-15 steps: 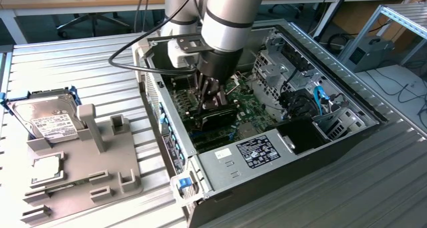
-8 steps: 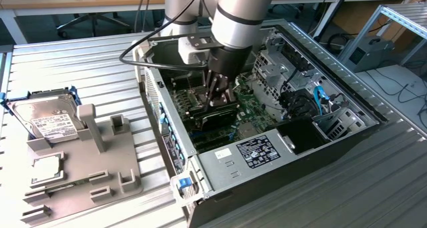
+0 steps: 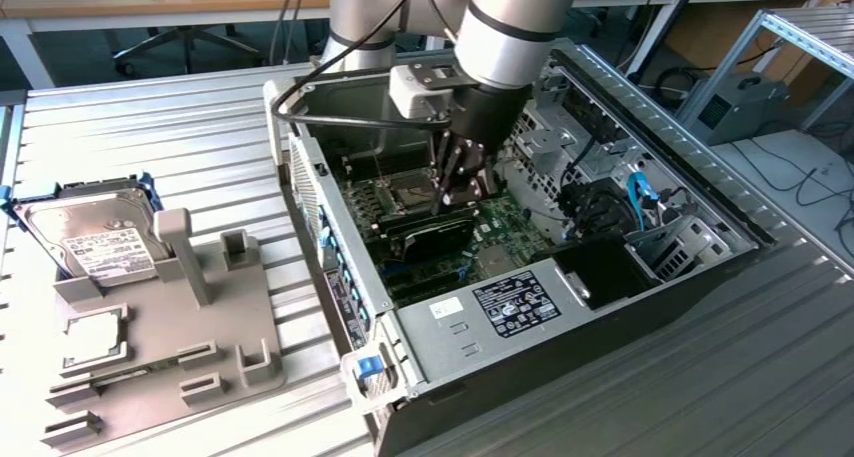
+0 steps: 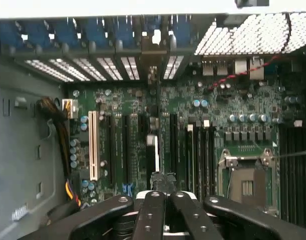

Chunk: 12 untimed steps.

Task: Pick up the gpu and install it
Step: 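Press down on the gpu until it lock into place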

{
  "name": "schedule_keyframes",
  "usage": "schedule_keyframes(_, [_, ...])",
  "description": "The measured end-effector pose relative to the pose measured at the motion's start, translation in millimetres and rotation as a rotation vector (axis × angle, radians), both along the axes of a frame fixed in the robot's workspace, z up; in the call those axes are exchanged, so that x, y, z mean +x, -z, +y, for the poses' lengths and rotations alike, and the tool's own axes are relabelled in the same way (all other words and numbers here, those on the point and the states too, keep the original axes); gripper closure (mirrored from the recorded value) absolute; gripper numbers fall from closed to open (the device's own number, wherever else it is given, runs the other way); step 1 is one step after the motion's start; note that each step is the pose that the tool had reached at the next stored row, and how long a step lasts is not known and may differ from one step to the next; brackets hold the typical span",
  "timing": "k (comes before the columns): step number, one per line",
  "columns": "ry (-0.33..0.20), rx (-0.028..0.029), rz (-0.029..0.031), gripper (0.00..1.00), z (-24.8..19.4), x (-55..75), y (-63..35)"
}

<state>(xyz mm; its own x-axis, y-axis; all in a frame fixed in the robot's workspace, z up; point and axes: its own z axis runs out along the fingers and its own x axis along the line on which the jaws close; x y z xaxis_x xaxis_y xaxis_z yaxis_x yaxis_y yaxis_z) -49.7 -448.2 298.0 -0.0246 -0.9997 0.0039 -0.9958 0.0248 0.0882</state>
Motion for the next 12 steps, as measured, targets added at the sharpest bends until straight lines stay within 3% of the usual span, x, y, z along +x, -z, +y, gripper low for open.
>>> schedule_keyframes(8, [0.000, 0.0003, 0.0015, 0.89, 0.0, 17.1, -10.2])
schedule_keyframes(12, [0.000, 0.0004, 0.0015, 0.89, 0.1, 17.7, -15.0])
